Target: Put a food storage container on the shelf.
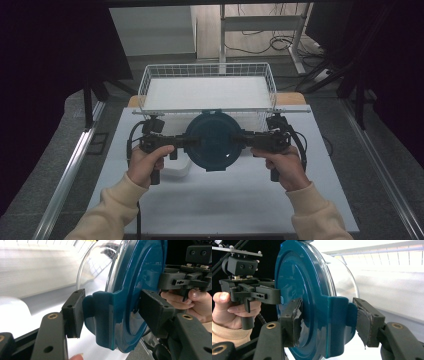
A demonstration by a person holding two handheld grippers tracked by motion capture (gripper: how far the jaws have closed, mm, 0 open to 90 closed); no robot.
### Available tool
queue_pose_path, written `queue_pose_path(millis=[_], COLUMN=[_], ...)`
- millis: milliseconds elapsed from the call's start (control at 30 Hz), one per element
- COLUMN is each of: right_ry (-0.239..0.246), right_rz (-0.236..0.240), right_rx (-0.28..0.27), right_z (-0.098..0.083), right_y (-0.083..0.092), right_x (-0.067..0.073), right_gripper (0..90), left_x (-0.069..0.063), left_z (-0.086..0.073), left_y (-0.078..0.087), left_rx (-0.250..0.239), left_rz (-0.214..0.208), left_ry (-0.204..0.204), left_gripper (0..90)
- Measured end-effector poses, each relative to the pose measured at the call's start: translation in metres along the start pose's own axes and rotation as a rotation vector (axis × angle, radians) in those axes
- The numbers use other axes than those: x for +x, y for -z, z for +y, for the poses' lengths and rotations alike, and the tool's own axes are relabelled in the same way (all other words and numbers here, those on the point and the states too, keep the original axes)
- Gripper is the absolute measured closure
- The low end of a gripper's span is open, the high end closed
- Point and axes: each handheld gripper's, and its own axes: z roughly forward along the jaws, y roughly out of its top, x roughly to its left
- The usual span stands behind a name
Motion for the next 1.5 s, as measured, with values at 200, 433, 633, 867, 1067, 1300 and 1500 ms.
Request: queue_pose_path(millis=[200, 433, 633, 867, 1067, 1300, 1500], right_ry=[0.006, 0.014, 0.019, 0.023, 0.026, 0.031, 0.033], right_rz=[0.0, 0.001, -0.001, -0.004, -0.004, -0.002, 0.004], right_rx=[-0.001, 0.0, 0.004, -0.001, 0.0, 0.0, 0.007], right_z=[0.013, 0.027, 0.039, 0.053, 0.065, 0.08, 0.093], right_y=[-0.001, -0.003, -0.005, -0.004, -0.005, -0.007, -0.011], right_x=[0.003, 0.007, 0.01, 0.014, 0.015, 0.015, 0.014], right_gripper=[42.8, 42.8, 42.8, 42.9, 42.9, 43.0, 43.3], left_x=[-0.001, 0.0, 0.0, -0.001, -0.002, 0.0, 0.005], left_z=[0.012, 0.024, 0.034, 0.048, 0.06, 0.075, 0.088], left_y=[0.005, 0.011, 0.014, 0.018, 0.021, 0.024, 0.025], left_rx=[-0.006, -0.014, -0.02, -0.023, -0.022, -0.026, -0.02], left_rz=[0.002, 0.0, -0.001, -0.006, -0.003, -0.003, -0.007], left_ry=[-0.006, -0.006, -0.003, -0.007, -0.017, -0.022, -0.011], left_gripper=[39.5, 39.4, 39.4, 39.4, 39.3, 39.3, 39.2])
